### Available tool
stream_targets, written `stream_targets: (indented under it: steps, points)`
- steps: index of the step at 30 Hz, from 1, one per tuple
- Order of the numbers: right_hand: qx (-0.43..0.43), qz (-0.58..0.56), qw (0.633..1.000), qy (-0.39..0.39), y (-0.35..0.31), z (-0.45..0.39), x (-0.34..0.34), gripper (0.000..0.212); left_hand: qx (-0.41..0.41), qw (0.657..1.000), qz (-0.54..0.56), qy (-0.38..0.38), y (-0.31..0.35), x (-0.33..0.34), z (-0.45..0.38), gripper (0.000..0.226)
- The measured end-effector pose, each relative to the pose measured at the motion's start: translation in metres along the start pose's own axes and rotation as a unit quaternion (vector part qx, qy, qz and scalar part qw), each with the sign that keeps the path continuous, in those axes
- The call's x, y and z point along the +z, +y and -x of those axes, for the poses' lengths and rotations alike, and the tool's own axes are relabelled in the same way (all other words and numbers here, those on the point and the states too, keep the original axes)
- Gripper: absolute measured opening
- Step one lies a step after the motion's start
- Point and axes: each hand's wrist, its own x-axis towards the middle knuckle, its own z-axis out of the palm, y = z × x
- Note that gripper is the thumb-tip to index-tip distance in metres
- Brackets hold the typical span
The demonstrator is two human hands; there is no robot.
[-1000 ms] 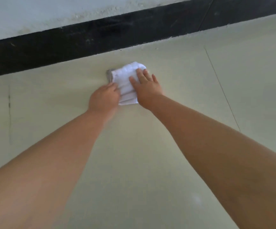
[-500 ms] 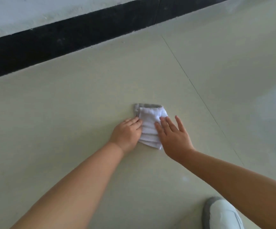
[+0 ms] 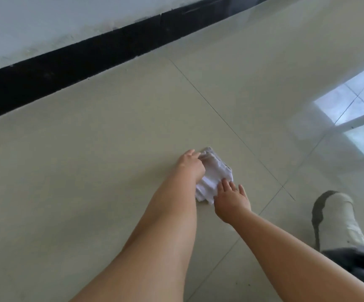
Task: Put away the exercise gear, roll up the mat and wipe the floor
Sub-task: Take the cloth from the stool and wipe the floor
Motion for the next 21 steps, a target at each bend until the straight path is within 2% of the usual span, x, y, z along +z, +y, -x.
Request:
stream_targets:
  steps: [3,7,12,16,19,21]
  points:
    - [0.006,0.003,1.0,0.021,0.011,-0.022,-0.009,0.06,-0.03,0.999,0.012,-0.004,0.001,0.004,-0.004,0.044]
    - [-0.028,0.016,0.998,0.051,0.029,-0.071,-0.055,0.065,-0.117,0.988,0.101,-0.023,0.008,-0.007,-0.018,0.046]
    - [-0.144,0.12,0.977,0.1,0.04,-0.132,-0.113,0.066,-0.206,0.967,0.149,-0.027,-0.017,-0.025,-0.044,0.045]
    - [-0.249,0.186,0.942,0.13,-0.005,-0.177,-0.174,0.067,-0.33,0.928,0.175,0.003,-0.058,-0.026,-0.052,0.047]
    - [-0.338,0.188,0.908,0.163,-0.039,-0.193,-0.186,0.062,-0.398,0.896,0.199,0.0,-0.08,-0.014,-0.045,0.046]
    - [-0.381,0.161,0.893,0.175,-0.035,-0.187,-0.177,0.057,-0.405,0.889,0.213,0.021,-0.073,-0.005,-0.042,0.037]
